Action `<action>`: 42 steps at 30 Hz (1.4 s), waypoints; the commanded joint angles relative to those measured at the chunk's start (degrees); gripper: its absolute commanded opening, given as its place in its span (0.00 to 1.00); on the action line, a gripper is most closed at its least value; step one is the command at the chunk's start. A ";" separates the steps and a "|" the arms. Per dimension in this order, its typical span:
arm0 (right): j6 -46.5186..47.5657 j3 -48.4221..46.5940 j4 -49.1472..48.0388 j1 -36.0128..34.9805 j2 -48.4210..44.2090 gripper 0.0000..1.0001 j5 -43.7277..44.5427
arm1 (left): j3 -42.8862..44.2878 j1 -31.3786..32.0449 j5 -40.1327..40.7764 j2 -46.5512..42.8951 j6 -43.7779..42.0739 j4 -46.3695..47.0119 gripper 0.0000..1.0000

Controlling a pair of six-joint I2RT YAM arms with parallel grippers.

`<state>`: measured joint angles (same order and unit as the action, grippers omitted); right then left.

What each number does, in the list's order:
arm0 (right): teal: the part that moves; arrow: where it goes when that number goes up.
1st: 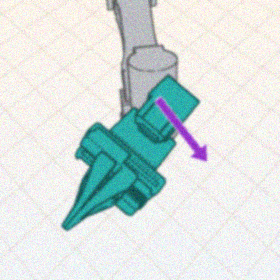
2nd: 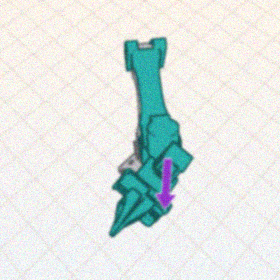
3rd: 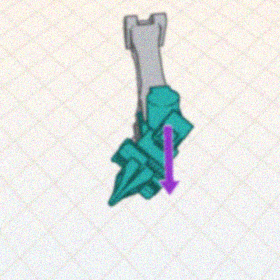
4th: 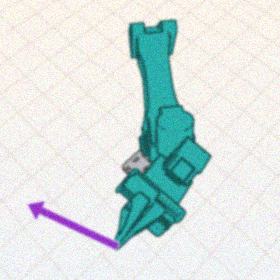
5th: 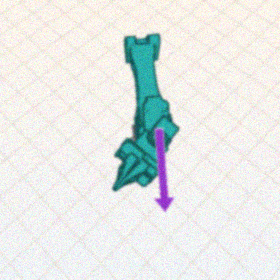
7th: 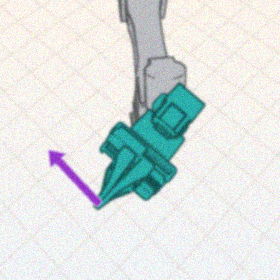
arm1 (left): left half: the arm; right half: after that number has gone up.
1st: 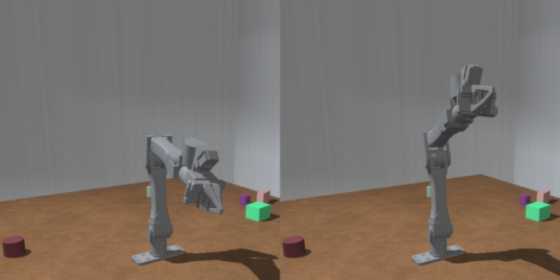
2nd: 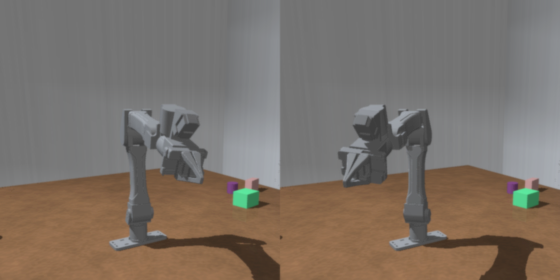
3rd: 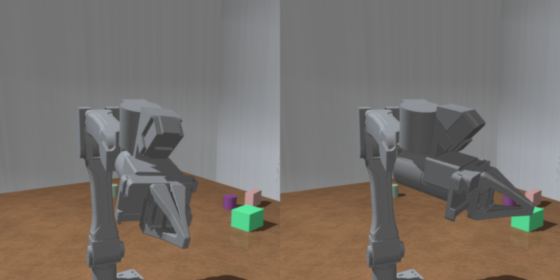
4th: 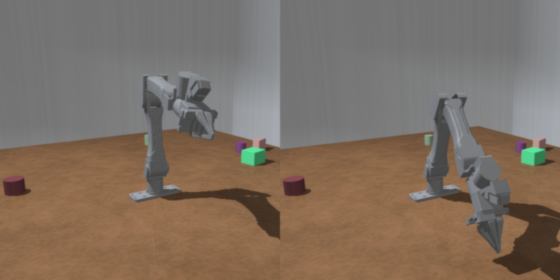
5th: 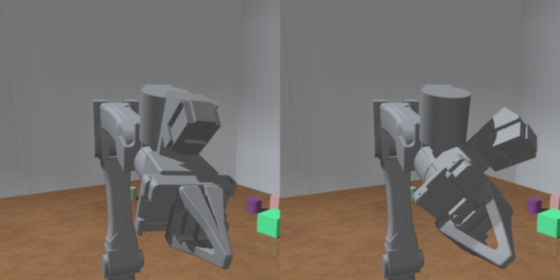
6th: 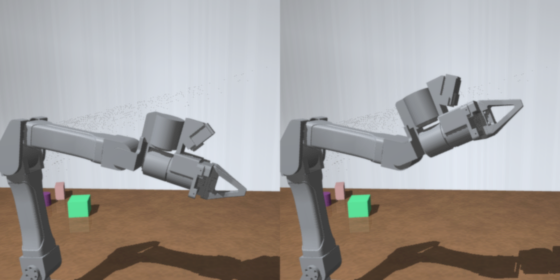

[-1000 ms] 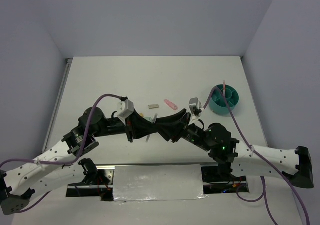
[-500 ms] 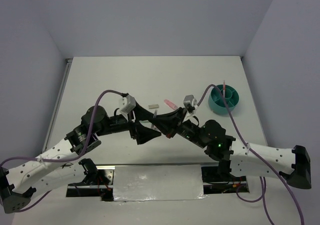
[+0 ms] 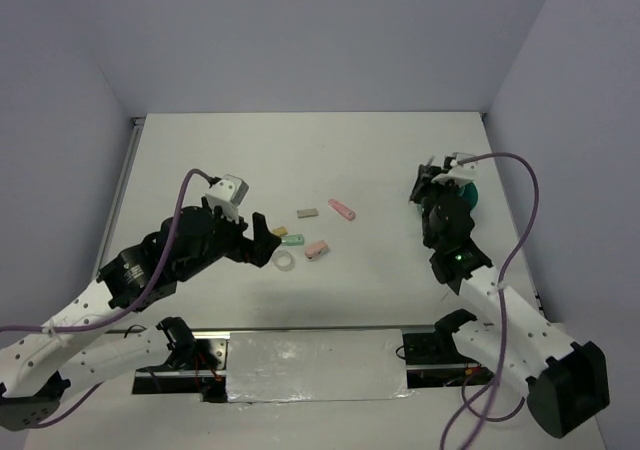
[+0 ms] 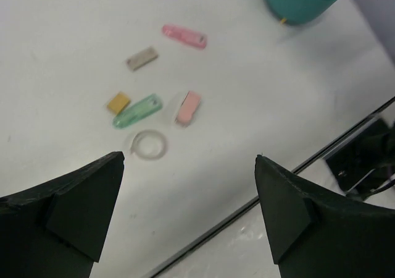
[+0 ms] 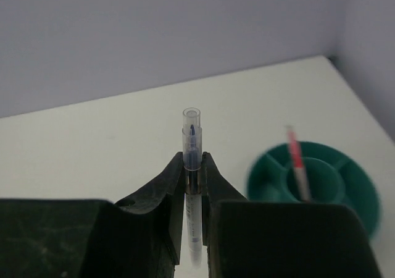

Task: Sort the stationery into containers
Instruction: Place the pen in the storage box.

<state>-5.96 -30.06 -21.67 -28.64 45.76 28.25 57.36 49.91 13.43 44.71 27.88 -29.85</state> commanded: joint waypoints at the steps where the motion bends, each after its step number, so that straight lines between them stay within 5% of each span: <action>1: -2.46 -2.98 3.12 7.27 4.16 0.00 13.30 | -2.95 0.10 4.58 -3.48 0.60 -10.31 0.99; 14: -3.80 -2.81 -4.86 24.41 9.34 0.00 9.46 | -6.30 1.95 3.89 -8.68 0.77 -8.21 0.99; 39: -3.45 -10.37 -10.76 30.40 22.79 0.00 4.97 | -6.47 2.12 2.65 -8.32 0.51 -7.77 0.99; 42: -4.58 -9.84 -10.94 30.84 24.90 0.09 4.36 | -6.56 2.12 2.83 -8.67 0.51 -7.77 0.99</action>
<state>-9.56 -38.46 -30.44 1.74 69.06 33.06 50.50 51.70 16.21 36.45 28.69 -39.40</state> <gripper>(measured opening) 0.168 0.993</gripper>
